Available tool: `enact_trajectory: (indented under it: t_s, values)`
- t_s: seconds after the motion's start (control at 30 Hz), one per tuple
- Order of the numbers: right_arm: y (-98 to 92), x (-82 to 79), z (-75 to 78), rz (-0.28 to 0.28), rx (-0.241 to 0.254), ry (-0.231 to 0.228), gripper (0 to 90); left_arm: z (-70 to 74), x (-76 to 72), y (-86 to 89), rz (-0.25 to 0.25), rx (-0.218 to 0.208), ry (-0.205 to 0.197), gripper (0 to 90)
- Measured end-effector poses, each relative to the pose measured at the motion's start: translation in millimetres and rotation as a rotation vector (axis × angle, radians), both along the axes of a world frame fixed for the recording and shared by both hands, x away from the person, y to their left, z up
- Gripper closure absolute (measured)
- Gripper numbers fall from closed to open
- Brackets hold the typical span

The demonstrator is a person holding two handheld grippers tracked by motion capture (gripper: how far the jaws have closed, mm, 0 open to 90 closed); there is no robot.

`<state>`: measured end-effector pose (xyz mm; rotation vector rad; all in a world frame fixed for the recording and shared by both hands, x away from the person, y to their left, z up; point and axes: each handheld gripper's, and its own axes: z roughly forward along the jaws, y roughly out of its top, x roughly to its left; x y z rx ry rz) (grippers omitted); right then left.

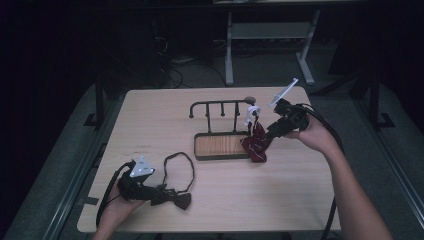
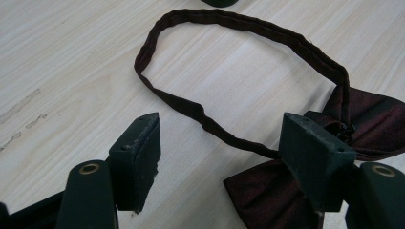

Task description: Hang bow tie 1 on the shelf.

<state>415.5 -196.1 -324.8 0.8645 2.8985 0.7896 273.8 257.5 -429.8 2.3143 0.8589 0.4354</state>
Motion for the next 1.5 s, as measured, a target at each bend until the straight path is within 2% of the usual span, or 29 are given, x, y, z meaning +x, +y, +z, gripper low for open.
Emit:
enact_trajectory:
  t_s: [0.4, 0.83, 0.97, 1.23, 1.37, 1.5]
  values:
    - [-5.2, -17.6, -18.7, 0.016, 0.012, 0.009, 52.2, -0.6, -0.2, -0.5, 0.000, 0.003, 0.002, 31.6]
    - [-16.0, -36.6, -40.4, 0.003, 0.032, 0.034, 47.7, -2.0, 0.2, -2.1, -0.016, 0.004, 0.009, 31.6]
    - [-20.5, -40.0, -46.6, -0.011, 0.044, 0.037, 47.2, -1.0, 0.0, -1.6, -0.032, -0.010, 0.005, 31.4]
    - [-22.8, -52.4, -57.8, -0.007, 0.061, 0.018, 46.4, -0.9, 0.2, -1.4, -0.035, -0.012, 0.001, 31.2]
    - [-23.6, -57.2, -64.6, -0.013, 0.047, 0.022, 45.8, -0.9, 0.8, -1.9, -0.022, -0.027, 0.004, 31.3]
    - [-23.6, -60.8, -66.5, -0.004, 0.057, 0.018, 45.4, 0.5, 2.0, -0.9, -0.034, -0.005, 0.000, 31.3]
